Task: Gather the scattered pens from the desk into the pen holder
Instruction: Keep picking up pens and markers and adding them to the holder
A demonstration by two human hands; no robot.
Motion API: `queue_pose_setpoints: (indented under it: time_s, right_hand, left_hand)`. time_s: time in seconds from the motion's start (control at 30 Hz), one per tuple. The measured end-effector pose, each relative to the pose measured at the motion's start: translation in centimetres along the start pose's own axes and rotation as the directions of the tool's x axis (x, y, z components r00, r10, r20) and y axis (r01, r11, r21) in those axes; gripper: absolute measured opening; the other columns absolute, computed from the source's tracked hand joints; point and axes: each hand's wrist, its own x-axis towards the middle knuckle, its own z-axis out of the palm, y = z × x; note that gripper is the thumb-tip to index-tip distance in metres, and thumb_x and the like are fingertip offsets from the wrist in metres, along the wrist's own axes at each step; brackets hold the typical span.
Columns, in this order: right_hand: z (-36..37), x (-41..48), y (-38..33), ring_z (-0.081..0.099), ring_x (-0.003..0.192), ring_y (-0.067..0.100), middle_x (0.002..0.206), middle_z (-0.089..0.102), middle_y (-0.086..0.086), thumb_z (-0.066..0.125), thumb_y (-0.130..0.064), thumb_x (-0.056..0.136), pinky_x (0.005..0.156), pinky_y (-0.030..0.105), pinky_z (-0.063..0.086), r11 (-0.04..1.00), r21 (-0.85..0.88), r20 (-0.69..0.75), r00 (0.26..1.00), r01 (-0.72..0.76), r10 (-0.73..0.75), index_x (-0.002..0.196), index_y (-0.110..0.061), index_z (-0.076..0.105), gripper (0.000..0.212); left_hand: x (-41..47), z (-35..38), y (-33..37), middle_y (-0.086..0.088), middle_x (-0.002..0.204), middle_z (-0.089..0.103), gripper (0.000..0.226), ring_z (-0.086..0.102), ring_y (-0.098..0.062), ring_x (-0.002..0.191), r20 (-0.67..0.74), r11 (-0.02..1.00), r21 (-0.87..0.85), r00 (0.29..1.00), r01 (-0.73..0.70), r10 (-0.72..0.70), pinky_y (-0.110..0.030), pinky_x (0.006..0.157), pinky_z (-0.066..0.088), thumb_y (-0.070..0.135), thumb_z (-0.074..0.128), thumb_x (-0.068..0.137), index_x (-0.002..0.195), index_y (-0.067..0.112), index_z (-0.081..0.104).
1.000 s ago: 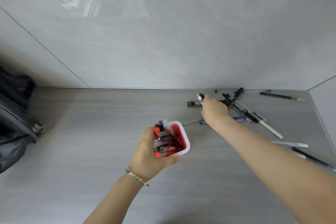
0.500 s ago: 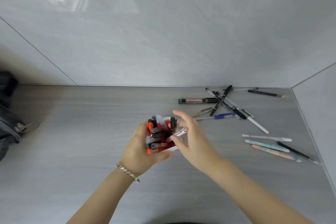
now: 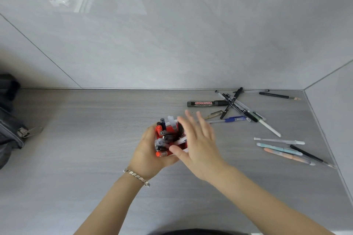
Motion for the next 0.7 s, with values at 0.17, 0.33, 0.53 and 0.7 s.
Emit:
queue_pose_setpoints:
  time_s: [0.17,0.33,0.53,0.7]
  right_hand:
    - [-4.9,1.6,4.0,0.041,0.121,0.008,0.130,0.046,-0.006,0.046,-0.035,0.088,0.102,0.018,0.028,0.972,0.235,-0.196,0.979,-0.011,0.059,0.131,-0.015,0.040,0.047]
    - [-5.4,3.4,14.1,0.050,0.114,0.037,0.118,0.061,0.020,0.050,0.005,0.082,0.096,0.040,0.039,0.928,-0.182,-0.152,0.941,-0.326,0.301,0.111,-0.001,0.059,0.031]
    - [-2.6,2.8,14.2,0.060,0.092,0.035,0.092,0.068,0.015,0.067,-0.002,0.072,0.076,0.040,0.048,0.923,-0.373,0.070,0.989,-0.094,0.129,0.090,-0.006,0.066,0.018]
    - [-0.9,4.2,12.7,0.064,0.067,0.032,0.071,0.066,0.011,0.078,0.002,0.056,0.060,0.035,0.053,0.900,-0.418,0.066,0.992,0.127,-0.110,0.077,-0.006,0.068,0.025]
  left_hand:
    - [0.0,-0.2,0.4,-0.001,0.106,0.057,0.069,0.058,0.014,0.080,0.029,0.999,-0.048,0.999,0.017,-0.015,-0.002,0.069,0.046,0.005,0.085,0.056,0.100,0.037,0.042]
    - [-0.2,-0.2,0.4,0.004,0.117,0.055,0.072,0.056,-0.001,0.100,0.046,0.999,-0.039,0.999,-0.007,0.008,-0.005,0.075,0.047,0.018,0.087,0.053,0.105,0.036,0.042]
    - [0.1,0.0,0.4,-0.001,0.095,0.057,0.065,0.057,-0.011,0.080,0.064,0.999,-0.041,0.997,-0.028,0.030,-0.006,0.068,0.049,-0.007,0.079,0.060,0.098,0.030,0.043]
    - [0.0,0.0,0.9,-0.014,0.107,0.057,0.065,0.057,-0.021,0.088,0.053,0.998,-0.055,0.998,-0.036,0.038,-0.007,0.073,0.049,-0.001,0.082,0.058,0.102,0.028,0.043]
